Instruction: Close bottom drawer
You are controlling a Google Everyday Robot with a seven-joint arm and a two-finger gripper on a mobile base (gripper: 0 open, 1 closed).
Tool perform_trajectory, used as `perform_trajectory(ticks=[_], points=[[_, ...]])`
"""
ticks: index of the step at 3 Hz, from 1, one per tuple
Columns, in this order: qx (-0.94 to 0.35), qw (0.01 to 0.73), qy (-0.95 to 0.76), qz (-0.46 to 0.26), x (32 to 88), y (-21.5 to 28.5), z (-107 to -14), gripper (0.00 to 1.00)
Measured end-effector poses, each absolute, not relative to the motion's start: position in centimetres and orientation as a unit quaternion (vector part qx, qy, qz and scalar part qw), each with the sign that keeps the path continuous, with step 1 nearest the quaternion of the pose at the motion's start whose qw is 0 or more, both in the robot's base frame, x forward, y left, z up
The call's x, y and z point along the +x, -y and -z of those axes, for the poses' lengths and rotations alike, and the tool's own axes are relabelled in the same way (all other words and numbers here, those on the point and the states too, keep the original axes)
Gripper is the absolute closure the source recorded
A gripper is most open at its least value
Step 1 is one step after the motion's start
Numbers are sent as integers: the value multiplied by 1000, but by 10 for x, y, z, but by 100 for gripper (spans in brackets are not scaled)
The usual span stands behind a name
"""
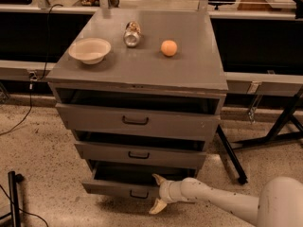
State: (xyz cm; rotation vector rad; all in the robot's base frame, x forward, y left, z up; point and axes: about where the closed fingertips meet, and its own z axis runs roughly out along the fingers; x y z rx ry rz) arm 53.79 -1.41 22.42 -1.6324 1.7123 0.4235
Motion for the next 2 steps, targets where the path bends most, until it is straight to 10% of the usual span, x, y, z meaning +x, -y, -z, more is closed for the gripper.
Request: perform_trajectory(ticks=[1, 2], points=[[-631, 359, -665, -176, 514, 22, -221, 0], [-622, 353, -672, -191, 491, 31, -208, 18]])
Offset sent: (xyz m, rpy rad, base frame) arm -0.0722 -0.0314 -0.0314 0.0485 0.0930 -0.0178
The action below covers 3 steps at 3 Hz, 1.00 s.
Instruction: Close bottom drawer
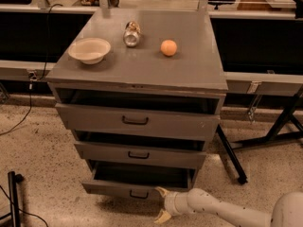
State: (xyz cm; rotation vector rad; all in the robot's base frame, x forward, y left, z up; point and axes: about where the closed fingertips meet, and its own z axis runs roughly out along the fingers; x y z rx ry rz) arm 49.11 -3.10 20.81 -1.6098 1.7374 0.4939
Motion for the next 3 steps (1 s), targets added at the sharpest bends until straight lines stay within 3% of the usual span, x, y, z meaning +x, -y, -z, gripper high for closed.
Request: perform_trajectory(ticks=[3], points=[[-613, 361, -676, -192, 473, 34, -199, 89]])
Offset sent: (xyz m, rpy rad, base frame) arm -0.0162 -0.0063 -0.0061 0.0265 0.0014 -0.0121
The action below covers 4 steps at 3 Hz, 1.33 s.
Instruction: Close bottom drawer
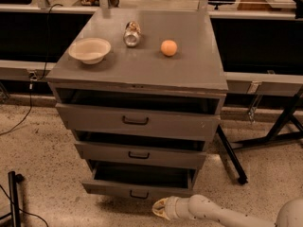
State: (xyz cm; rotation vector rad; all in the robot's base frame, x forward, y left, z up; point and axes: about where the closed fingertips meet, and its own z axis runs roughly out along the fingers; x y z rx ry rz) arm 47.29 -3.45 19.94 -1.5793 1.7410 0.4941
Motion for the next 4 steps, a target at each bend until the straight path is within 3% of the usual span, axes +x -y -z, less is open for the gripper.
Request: perform_trajectory(ticks=[1, 4], points=[[-603, 387, -678, -165, 485, 40, -176, 100], [-586, 416, -685, -118, 514, 58, -138, 100]])
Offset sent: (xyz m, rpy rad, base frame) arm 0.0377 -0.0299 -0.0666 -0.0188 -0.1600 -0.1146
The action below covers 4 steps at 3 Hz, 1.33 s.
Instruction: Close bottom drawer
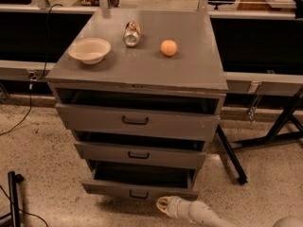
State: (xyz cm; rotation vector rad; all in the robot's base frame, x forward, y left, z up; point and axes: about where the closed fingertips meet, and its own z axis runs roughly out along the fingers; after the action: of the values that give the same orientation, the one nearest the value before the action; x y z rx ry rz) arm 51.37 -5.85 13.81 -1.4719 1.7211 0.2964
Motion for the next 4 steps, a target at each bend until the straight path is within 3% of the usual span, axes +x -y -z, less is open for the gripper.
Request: perform_trajectory(ticks=[4], points=[[-564, 438, -694, -90, 574, 94, -161, 100]])
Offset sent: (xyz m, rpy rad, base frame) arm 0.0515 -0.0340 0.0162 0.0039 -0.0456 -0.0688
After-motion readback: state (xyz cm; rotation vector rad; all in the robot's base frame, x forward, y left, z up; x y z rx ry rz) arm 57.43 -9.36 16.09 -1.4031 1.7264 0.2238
